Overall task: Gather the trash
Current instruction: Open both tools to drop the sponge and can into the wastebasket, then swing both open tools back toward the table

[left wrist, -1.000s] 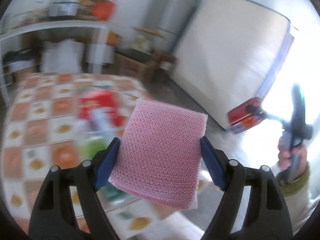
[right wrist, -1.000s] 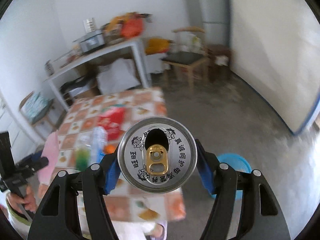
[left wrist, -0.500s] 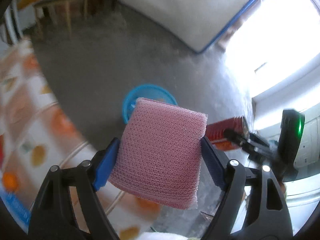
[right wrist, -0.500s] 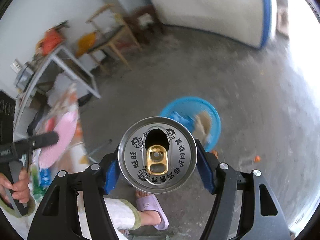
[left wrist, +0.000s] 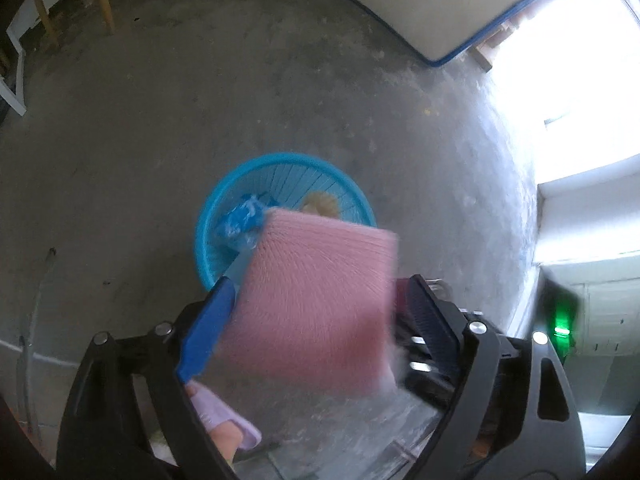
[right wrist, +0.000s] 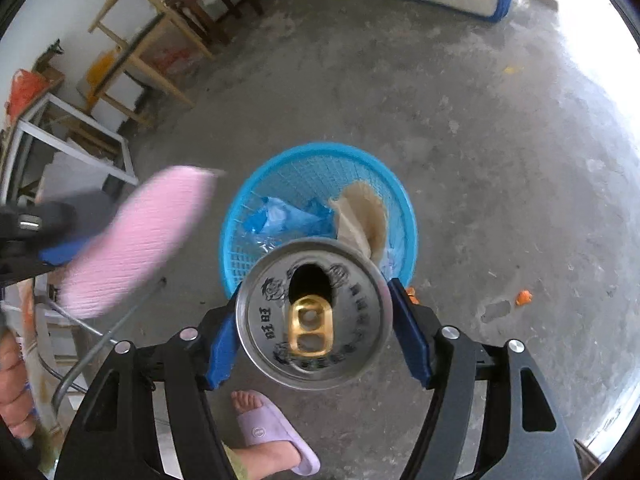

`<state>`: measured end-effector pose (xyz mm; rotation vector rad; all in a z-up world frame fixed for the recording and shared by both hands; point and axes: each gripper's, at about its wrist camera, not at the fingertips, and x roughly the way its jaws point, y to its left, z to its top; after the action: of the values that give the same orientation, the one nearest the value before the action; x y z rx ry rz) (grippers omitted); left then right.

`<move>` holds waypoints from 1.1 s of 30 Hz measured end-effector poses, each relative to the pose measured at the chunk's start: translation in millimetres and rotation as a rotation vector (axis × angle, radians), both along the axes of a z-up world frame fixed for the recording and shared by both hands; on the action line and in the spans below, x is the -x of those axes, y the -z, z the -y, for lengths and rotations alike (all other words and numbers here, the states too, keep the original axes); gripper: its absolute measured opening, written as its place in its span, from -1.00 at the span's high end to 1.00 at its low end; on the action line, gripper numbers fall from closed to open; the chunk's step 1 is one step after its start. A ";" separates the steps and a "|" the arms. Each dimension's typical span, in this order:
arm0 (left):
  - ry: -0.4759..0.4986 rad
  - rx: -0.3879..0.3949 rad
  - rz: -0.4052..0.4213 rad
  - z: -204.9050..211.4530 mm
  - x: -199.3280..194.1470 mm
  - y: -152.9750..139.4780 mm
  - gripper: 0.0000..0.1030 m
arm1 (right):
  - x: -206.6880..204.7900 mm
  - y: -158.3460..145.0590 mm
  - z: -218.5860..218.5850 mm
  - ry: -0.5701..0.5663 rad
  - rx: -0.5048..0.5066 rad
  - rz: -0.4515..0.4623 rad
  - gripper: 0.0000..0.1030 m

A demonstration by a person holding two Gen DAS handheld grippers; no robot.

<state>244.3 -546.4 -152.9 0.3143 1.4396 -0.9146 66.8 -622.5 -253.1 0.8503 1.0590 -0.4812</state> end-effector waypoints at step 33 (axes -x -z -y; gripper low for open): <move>-0.332 0.378 0.526 -414.0 49.9 -300.2 -0.75 | 72.1 -183.3 -116.2 -0.230 0.144 0.358 -0.70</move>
<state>194.4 -132.3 147.3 0.0215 0.7837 -0.7390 -5.3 -506.4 -69.9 0.6474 0.7688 -0.1979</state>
